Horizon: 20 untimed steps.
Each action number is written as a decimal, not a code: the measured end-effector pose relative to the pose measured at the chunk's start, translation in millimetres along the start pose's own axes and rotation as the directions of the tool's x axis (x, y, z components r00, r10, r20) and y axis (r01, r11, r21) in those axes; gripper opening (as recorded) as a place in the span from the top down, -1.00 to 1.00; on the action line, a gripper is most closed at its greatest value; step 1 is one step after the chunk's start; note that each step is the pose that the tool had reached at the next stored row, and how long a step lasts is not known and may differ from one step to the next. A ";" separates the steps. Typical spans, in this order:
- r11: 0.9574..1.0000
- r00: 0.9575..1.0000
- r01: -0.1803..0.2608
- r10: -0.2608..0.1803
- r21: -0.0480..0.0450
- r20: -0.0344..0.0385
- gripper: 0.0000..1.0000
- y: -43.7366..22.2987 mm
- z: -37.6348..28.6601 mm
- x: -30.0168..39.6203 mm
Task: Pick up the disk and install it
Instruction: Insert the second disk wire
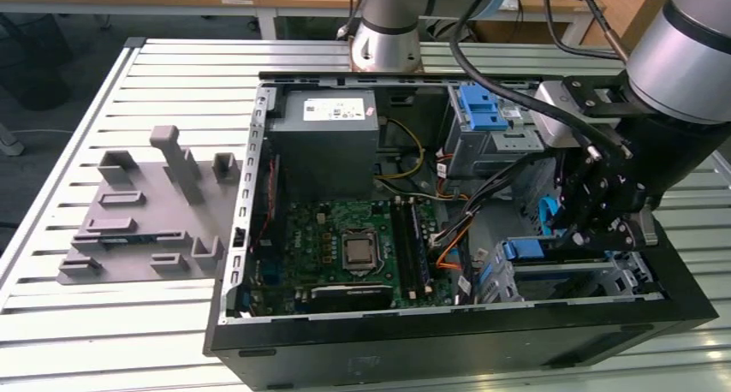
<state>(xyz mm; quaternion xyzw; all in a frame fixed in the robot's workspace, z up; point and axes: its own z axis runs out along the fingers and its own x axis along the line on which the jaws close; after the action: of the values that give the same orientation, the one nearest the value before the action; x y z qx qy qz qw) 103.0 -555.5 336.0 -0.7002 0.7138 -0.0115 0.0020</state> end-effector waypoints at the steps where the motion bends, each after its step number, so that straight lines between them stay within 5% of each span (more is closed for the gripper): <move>1: 1.000 1.000 0.000 0.000 0.000 0.000 0.39 0.0 -0.8 0.0; 14: 1.000 1.000 0.000 0.000 0.000 0.000 0.39 -0.2 -10.9 0.2; 18: 1.000 1.000 0.000 0.000 0.000 0.000 0.54 -0.2 -11.2 0.2; 19: 1.000 1.000 0.000 0.000 0.000 0.000 0.78 -0.2 -11.3 0.2; 20: 1.000 1.000 0.000 0.000 0.000 0.000 0.79 -0.2 -11.4 0.2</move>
<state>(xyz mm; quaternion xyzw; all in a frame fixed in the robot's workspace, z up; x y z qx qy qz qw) 103.0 -555.5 347.4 -0.7002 0.7138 -0.0115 0.0020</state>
